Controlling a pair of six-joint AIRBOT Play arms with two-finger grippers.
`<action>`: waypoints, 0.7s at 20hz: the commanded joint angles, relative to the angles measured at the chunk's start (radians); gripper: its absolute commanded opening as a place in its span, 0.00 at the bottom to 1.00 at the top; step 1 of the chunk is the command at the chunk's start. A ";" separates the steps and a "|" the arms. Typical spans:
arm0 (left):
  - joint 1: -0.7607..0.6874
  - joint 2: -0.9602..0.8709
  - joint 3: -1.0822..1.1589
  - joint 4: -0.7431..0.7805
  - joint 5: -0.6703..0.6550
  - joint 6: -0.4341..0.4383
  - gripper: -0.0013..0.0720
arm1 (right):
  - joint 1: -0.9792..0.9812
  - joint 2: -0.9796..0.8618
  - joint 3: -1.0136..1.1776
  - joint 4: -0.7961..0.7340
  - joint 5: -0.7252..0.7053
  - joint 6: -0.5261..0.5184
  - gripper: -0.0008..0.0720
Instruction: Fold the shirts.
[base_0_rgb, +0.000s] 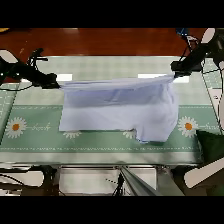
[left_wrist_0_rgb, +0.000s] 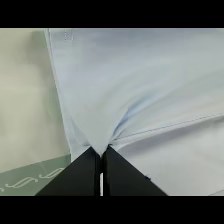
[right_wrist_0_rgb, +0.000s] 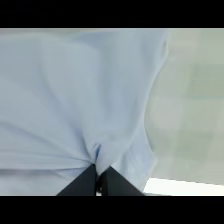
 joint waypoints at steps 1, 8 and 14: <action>-0.021 -0.009 0.006 0.003 -0.064 0.002 0.08 | -0.003 -0.008 -0.001 0.039 0.097 -0.007 0.10; 0.082 0.040 0.056 0.051 -0.332 -0.068 0.48 | -0.089 0.140 -0.006 -0.028 0.320 -0.059 0.49; 0.237 0.251 -0.340 0.051 -0.328 -0.052 0.76 | -0.320 0.467 -0.510 0.032 0.187 -0.130 0.65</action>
